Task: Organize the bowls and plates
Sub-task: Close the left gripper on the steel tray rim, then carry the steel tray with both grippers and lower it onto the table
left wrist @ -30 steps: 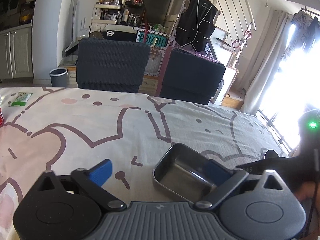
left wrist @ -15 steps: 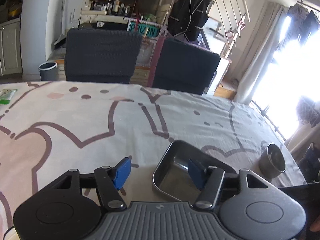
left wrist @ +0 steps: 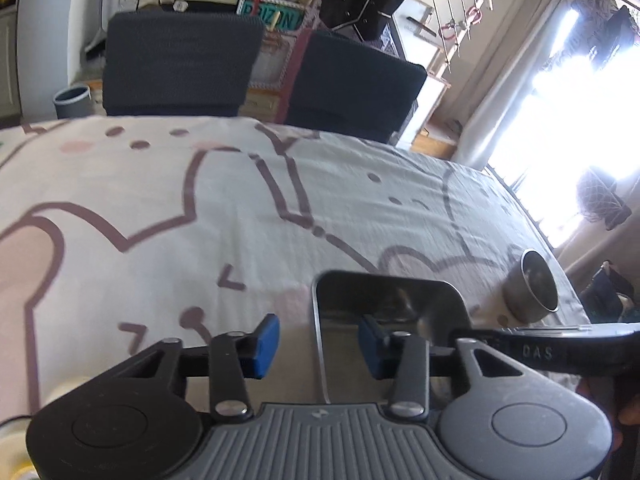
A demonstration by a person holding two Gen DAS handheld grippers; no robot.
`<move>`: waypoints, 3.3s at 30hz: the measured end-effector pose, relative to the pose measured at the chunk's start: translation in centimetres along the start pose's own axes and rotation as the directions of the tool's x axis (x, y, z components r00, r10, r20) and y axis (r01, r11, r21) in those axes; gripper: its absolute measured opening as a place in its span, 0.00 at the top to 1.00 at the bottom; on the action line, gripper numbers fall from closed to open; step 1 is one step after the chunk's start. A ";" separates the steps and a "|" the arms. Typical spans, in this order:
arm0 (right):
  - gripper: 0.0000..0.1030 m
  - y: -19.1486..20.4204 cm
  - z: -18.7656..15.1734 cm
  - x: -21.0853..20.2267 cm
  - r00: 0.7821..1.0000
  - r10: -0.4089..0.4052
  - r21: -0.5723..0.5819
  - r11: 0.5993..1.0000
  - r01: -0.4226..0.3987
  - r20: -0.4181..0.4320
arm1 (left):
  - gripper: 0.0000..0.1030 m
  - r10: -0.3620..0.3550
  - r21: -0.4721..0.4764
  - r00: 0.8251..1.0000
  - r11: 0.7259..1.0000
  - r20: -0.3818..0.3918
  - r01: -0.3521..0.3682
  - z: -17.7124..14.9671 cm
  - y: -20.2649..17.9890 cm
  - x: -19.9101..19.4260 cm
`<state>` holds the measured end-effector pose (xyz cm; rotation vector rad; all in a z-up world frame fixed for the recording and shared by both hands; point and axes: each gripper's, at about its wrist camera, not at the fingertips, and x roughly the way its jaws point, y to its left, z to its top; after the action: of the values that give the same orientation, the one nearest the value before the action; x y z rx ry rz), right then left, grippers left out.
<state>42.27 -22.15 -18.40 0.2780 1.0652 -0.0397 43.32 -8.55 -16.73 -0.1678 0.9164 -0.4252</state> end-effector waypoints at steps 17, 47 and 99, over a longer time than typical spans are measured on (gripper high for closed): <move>0.92 -0.8 -0.1 0.2 0.999 0.021 0.025 0.999 -0.023 0.043 | 0.95 0.048 -0.007 0.995 0.999 -0.087 -0.049 -0.1 -0.4 2.7; 0.94 -1.1 -9.1 -15.9 0.968 -0.101 -0.031 0.993 0.111 0.231 | 0.93 0.018 0.130 0.999 0.991 0.035 -0.023 -7.3 -11.4 -10.1; 0.94 -1.6 -9.5 -11.1 0.977 -0.208 -0.113 0.971 0.213 0.055 | 0.92 0.018 0.077 0.993 0.997 -0.114 -0.009 -8.6 -9.9 -4.4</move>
<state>28.50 -22.45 -13.42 0.0558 1.0468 -0.1717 31.30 -15.32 -15.55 -0.0675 1.0123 -0.4605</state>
